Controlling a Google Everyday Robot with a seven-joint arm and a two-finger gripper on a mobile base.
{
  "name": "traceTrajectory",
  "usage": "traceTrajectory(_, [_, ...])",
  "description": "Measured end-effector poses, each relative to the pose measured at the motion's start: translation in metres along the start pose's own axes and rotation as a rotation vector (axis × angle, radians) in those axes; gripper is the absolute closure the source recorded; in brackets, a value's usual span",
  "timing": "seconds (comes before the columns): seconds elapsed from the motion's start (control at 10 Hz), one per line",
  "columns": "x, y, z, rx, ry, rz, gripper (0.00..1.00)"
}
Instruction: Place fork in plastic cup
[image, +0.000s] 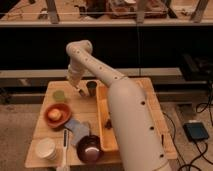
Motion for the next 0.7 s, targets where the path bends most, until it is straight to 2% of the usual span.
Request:
traceTrajectory(0.4, [0.027, -0.026, 0.007, -0.063, 0.011, -0.068, 0.91])
traceTrajectory(0.7, [0.032, -0.036, 0.012, -0.062, 0.02, -0.111, 0.91])
